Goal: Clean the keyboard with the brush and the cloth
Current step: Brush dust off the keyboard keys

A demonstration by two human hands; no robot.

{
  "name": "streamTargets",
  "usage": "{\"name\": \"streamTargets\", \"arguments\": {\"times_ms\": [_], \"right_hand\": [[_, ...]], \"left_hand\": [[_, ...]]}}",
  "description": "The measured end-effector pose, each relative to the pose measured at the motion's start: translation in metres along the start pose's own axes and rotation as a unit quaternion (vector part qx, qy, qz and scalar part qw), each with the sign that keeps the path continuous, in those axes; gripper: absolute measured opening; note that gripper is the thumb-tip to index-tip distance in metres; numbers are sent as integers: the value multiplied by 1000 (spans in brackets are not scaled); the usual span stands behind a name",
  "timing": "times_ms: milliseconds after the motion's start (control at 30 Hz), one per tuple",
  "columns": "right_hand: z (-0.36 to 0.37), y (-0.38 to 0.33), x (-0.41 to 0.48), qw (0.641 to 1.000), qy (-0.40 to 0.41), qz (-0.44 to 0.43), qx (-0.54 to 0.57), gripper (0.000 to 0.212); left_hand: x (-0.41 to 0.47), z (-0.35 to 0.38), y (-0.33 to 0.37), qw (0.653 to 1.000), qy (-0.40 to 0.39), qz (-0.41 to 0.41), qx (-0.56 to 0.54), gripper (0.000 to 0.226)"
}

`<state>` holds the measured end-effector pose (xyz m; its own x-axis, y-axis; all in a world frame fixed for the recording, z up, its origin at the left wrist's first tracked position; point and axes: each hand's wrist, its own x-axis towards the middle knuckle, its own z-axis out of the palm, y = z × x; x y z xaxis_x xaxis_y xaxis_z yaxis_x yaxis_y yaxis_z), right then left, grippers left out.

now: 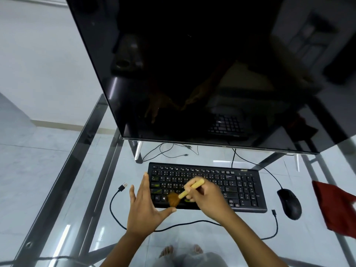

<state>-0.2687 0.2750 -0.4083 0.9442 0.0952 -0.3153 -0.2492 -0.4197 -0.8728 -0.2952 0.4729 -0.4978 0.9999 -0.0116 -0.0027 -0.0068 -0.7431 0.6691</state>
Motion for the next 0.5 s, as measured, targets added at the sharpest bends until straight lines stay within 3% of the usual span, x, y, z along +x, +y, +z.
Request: {"name": "streamTargets", "arguments": {"times_ms": [100, 133, 233, 267, 367, 400, 500], "right_hand": [[-16, 6, 7, 987, 155, -23, -15, 12], [-19, 7, 9, 986, 162, -20, 17, 10], [-15, 0, 8, 999, 15, 28, 33, 9], [-14, 0, 10, 1000, 14, 23, 10, 9], [-17, -1, 19, 983, 170, -57, -29, 16], [-16, -1, 23, 981, 181, -64, -10, 16], [-2, -9, 30, 998, 58, -21, 24, 11]], "left_hand": [[1, 0, 2, 1000, 2, 0, 0, 130], [1, 0, 2, 1000, 3, 0, 1, 130], [0, -1, 1, 1000, 0, 1, 9, 129], [1, -1, 1, 1000, -2, 0, 11, 129], [1, 0, 2, 1000, -3, -2, 7, 129], [1, 0, 2, 1000, -2, -3, 6, 129], [1, 0, 0, 1000, -4, -4, 12, 127]]}}
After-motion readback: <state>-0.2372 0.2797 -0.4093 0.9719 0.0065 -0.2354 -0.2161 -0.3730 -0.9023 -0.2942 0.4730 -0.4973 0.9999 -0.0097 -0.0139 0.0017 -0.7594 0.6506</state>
